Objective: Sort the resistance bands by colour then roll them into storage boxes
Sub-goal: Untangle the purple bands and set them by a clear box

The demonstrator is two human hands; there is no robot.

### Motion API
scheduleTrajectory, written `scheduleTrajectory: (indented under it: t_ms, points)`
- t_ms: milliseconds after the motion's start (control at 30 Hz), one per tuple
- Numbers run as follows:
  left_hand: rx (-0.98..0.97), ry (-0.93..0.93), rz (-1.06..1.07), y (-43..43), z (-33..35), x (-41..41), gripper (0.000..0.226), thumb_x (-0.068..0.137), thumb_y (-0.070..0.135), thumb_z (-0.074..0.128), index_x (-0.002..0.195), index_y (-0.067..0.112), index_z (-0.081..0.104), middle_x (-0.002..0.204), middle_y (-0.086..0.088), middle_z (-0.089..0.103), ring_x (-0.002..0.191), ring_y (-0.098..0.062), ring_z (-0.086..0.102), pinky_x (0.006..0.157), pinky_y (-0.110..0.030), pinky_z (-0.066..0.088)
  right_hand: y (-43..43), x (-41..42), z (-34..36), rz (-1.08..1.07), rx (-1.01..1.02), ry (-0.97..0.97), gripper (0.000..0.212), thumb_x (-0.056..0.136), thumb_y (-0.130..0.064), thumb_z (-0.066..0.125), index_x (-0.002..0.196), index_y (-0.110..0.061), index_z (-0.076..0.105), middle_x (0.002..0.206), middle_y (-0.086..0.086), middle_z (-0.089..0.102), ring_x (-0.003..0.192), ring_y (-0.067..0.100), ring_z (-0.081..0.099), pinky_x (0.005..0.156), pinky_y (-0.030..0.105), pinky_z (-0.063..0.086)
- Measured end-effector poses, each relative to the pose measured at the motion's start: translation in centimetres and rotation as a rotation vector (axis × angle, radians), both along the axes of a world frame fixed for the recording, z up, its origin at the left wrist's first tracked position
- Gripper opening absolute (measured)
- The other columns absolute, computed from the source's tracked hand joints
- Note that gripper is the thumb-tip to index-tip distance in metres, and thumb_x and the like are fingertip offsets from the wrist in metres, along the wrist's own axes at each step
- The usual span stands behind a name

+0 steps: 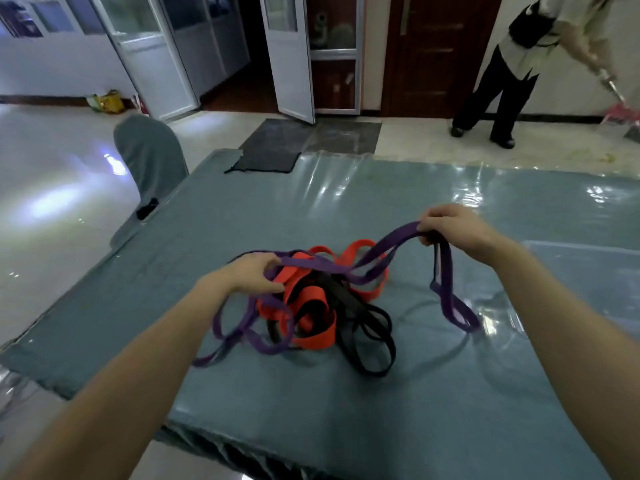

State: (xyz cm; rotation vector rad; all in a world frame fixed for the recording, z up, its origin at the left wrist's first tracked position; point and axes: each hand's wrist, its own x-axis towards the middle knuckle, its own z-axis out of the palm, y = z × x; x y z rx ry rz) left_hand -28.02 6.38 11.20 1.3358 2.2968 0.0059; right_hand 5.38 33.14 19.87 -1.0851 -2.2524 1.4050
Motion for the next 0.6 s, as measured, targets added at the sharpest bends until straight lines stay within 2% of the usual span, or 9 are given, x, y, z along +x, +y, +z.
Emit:
scheduleTrajectory:
  t_ms: [67,133,200,233,300,367,433,500,600]
  points:
    - [0.241,-0.028,0.019,2.8,-1.8,2.9,0.123,0.068,0.060,0.095,0.165,0.016,0.034,0.166,-0.010,0.045,0.151,-0.028,0.044,0.124,-0.041,0.038,-0.5,0.8,1.1,0.078,-0.084,0.138,0.009,0.097,-0.001,0.064,0.094,0.003,0.071,0.082,0.014,0.070,0.080,0.023,0.067,0.091,0.041,0.056]
    - [0.328,-0.046,-0.033,5.9,-2.6,5.4,0.149,0.053,0.072,0.095,0.171,0.025,0.017,0.175,-0.006,0.028,0.162,-0.026,0.026,0.130,-0.047,0.029,-1.2,2.0,2.8,0.183,-0.143,0.258,0.011,0.090,-0.007,0.066,0.098,0.001,0.068,0.087,0.018,0.066,0.084,0.025,0.065,0.089,0.034,0.053]
    - [0.339,-0.076,-0.069,8.7,-3.7,7.3,0.149,0.044,0.081,0.089,0.169,0.032,0.023,0.174,-0.002,0.033,0.162,-0.024,0.025,0.130,-0.047,0.030,-1.5,3.5,4.6,0.247,-0.173,0.365,0.018,0.085,-0.011,0.063,0.099,0.000,0.065,0.089,0.018,0.064,0.086,0.024,0.063,0.087,0.030,0.050]
    - [0.349,-0.134,-0.063,9.9,-4.0,8.2,0.134,0.049,0.081,0.087,0.163,0.030,0.037,0.164,-0.003,0.047,0.156,-0.026,0.039,0.125,-0.045,0.038,-1.5,4.4,5.1,0.258,-0.184,0.398,0.017,0.085,-0.011,0.062,0.099,-0.001,0.064,0.089,0.017,0.063,0.086,0.025,0.062,0.088,0.033,0.049]
    - [0.415,-0.214,-0.012,11.4,-3.5,10.0,0.075,0.075,0.064,0.084,0.135,0.024,0.065,0.120,-0.001,0.072,0.124,-0.029,0.068,0.094,-0.033,0.052,-1.1,6.1,5.4,0.264,-0.206,0.423,0.014,0.086,-0.009,0.061,0.097,-0.002,0.064,0.085,0.014,0.064,0.084,0.027,0.061,0.096,0.046,0.048]
    - [0.571,-0.238,0.044,12.6,-1.6,10.4,0.035,0.093,0.047,0.072,0.115,0.021,0.071,0.095,-0.002,0.073,0.100,-0.031,0.075,0.077,-0.036,0.051,-0.5,7.5,4.8,0.209,-0.204,0.409,0.011,0.088,-0.010,0.061,0.096,-0.001,0.062,0.079,0.013,0.061,0.078,0.030,0.059,0.106,0.062,0.048]
    - [0.759,-0.207,0.132,13.3,3.4,9.4,0.028,0.098,0.042,0.067,0.110,0.016,0.068,0.091,-0.005,0.072,0.085,-0.026,0.072,0.075,-0.041,0.055,0.2,8.3,3.7,0.105,-0.151,0.344,0.022,0.095,-0.021,0.068,0.097,-0.002,0.060,0.076,0.011,0.060,0.074,0.032,0.059,0.109,0.066,0.050]
    - [0.937,-0.064,0.157,13.3,10.3,7.6,0.018,0.101,0.028,0.070,0.111,0.014,0.063,0.092,0.001,0.066,0.078,-0.012,0.062,0.075,-0.036,0.051,0.1,7.9,3.1,0.075,-0.075,0.192,0.049,0.093,-0.050,0.079,0.101,-0.004,0.065,0.081,0.008,0.066,0.077,0.028,0.066,0.104,0.059,0.055]
    - [1.011,0.352,-0.006,12.3,20.1,5.9,0.019,0.094,0.014,0.071,0.104,0.018,0.055,0.096,-0.004,0.063,0.085,-0.021,0.058,0.075,-0.037,0.047,-0.8,5.3,2.6,0.135,0.007,0.100,0.041,0.097,-0.054,0.070,0.100,-0.013,0.072,0.080,0.004,0.069,0.076,0.020,0.069,0.096,0.052,0.058]
